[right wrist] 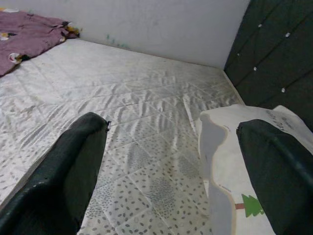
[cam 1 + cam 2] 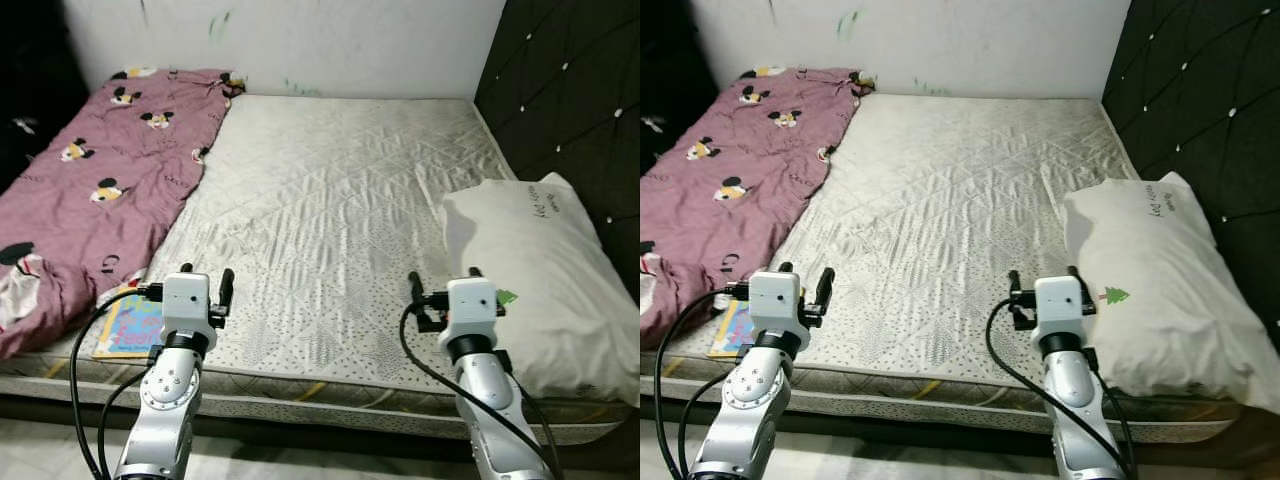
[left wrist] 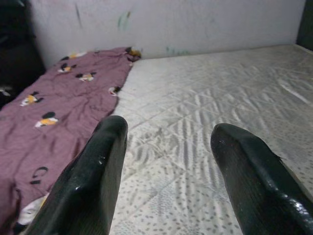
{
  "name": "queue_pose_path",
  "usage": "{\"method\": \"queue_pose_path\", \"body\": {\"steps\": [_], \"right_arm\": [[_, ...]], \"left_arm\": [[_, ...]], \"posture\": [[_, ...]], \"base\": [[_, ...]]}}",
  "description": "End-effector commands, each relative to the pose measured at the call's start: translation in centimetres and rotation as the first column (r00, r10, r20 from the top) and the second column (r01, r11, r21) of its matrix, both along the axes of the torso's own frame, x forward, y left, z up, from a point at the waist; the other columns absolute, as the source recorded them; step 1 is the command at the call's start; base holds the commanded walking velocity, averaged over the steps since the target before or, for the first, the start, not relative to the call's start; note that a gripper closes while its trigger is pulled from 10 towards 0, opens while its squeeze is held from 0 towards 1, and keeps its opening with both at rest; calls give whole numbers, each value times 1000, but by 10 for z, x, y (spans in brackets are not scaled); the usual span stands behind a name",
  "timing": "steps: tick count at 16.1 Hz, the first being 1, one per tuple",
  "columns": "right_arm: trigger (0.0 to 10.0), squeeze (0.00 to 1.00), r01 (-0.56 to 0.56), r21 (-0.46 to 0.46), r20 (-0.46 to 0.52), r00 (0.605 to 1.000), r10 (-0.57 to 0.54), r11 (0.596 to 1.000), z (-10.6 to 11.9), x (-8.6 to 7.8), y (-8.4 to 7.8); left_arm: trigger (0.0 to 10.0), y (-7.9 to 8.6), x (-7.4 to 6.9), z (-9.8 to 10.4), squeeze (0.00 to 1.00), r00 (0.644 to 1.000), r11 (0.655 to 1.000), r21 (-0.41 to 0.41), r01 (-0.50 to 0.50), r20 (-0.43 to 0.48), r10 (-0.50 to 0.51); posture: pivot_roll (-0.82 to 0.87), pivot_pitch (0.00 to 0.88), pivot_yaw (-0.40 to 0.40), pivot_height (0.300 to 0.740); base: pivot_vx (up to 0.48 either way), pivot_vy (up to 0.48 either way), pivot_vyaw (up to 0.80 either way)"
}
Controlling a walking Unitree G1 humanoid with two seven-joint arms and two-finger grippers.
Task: Clean up the room
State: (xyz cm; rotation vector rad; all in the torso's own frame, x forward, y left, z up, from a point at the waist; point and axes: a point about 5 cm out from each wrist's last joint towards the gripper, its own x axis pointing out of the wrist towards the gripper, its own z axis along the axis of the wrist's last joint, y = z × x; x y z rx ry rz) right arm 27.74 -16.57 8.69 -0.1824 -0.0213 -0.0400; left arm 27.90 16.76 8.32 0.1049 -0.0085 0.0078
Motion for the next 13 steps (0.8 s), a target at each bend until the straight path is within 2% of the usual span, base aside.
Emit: {"method": "queue_pose_path", "body": {"steps": [1, 4, 8, 13], "right_arm": [[10000, 0, 21, 12, 4, 1000, -21, 1000, -2, 0, -2], [10000, 0, 16, 12, -13, 1000, -16, 1000, -8, -2, 0], [10000, 0, 7, 22, -34, 999, -6, 1000, -11, -7, -3], [10000, 0, 5, 56, -28, 1000, -3, 998, -8, -9, -3]], "left_arm": [[10000, -3, 5, 0, 0, 1000, 1000, 16, 20, 0, -20], [10000, -13, 13, -5, 0, 996, 996, 18, 88, -18, -87], [10000, -13, 7, -11, 0, 996, 997, -13, 78, -43, -79], [10000, 1, 0, -8, 0, 1000, 1000, -21, 17, -10, -17]], "posture": [[-138, 25, 78, 740], [-154, 11, 83, 740], [-144, 24, 56, 740], [-91, 43, 42, 740]], "base": [[0, 0, 0], [0, 0, 0], [0, 0, 0], [0, 0, 0]]}}
